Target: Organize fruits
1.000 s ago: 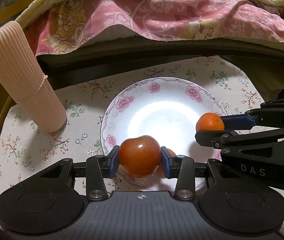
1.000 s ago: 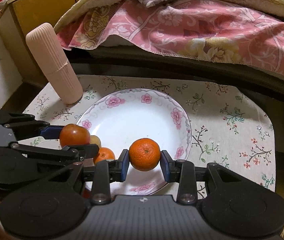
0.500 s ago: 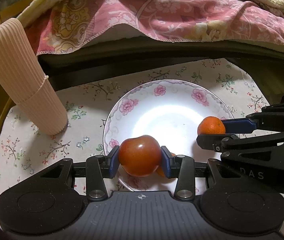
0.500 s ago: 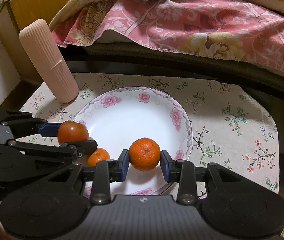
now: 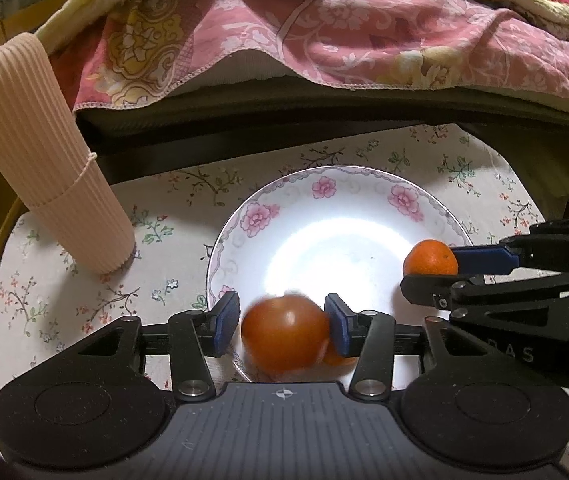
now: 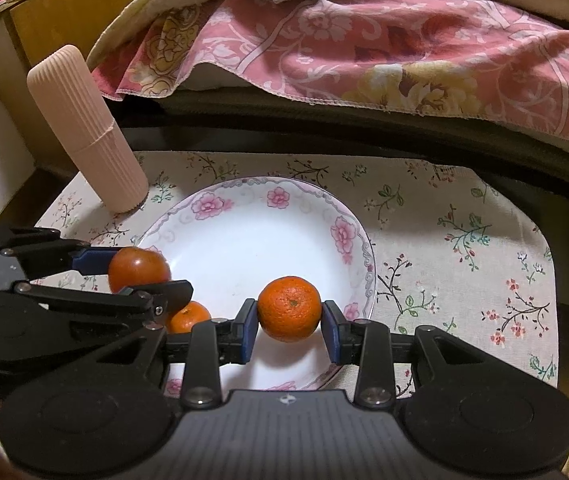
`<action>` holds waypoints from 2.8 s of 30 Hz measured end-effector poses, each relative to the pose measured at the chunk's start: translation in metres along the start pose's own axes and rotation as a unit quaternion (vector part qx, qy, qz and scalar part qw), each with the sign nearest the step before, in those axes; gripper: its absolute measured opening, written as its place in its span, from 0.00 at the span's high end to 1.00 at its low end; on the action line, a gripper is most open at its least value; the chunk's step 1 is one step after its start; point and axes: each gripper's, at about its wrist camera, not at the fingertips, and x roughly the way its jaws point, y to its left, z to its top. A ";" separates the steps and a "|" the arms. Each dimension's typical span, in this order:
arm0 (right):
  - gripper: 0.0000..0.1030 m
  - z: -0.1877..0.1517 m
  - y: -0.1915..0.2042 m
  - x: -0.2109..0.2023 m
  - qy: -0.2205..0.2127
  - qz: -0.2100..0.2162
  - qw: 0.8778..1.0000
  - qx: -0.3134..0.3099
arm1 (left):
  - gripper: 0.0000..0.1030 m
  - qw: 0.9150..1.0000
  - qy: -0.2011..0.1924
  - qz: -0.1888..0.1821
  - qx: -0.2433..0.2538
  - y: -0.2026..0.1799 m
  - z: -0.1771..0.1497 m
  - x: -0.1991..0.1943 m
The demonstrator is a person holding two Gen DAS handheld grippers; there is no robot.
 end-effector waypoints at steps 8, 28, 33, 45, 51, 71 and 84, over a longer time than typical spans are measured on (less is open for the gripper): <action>0.64 -0.002 0.002 0.003 0.007 -0.007 1.000 -0.009 | 0.42 1.000 -0.003 0.002 -0.004 0.001 0.000 -0.001; 0.61 -0.001 0.002 -0.009 -0.009 -0.009 1.000 -0.005 | 0.33 1.000 -0.029 0.006 -0.006 0.003 0.002 -0.020; 0.61 -0.003 0.004 -0.011 -0.009 -0.014 1.000 -0.006 | 0.32 1.000 -0.026 0.012 0.001 0.002 -0.003 -0.024; 0.61 -0.008 0.016 -0.022 -0.006 -0.013 1.000 -0.016 | 0.32 0.999 -0.027 0.024 0.008 0.004 -0.015 -0.042; 0.61 -0.010 0.023 -0.031 -0.004 -0.007 1.000 -0.019 | 0.31 0.999 -0.033 0.029 0.015 0.004 -0.021 -0.056; 0.61 -0.036 0.055 -0.067 0.007 0.006 1.000 -0.012 | 0.28 0.999 -0.027 0.035 0.030 0.006 -0.062 -0.100; 0.61 -0.066 0.079 -0.070 0.040 0.019 0.999 -0.015 | 0.28 0.999 0.004 0.030 0.033 0.014 -0.097 -0.106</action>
